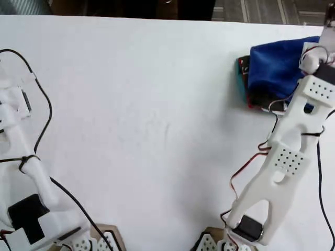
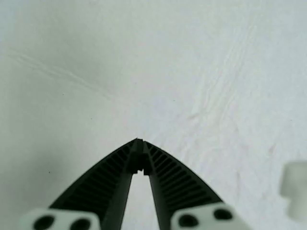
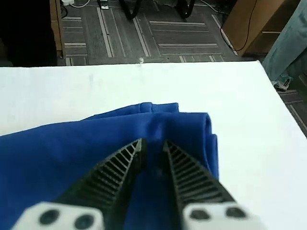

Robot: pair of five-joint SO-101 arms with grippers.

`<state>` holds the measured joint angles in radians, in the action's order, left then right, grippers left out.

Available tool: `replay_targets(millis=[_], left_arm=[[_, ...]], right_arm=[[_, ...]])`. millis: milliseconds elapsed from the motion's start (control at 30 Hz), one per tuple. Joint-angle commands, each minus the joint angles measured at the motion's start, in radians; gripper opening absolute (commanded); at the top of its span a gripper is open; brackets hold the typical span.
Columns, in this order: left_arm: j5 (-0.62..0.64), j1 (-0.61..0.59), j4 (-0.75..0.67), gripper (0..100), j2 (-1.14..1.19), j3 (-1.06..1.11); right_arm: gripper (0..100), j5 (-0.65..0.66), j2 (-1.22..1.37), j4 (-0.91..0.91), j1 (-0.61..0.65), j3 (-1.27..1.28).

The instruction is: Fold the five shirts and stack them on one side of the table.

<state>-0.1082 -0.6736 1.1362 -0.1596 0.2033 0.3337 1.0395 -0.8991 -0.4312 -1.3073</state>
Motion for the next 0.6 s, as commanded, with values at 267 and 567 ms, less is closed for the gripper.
replay_targets(millis=[267, 567], left_arm=[[-0.006, -0.071, -0.008, 3, -0.046, -0.004], [-0.006, -0.083, -0.008, 3, -0.046, -0.004]], right_arm=[[3.1, -0.009, 0.222, 0.182, -0.065, -0.009], [3.4, -0.017, 0.206, 0.070, -0.090, -0.089]])
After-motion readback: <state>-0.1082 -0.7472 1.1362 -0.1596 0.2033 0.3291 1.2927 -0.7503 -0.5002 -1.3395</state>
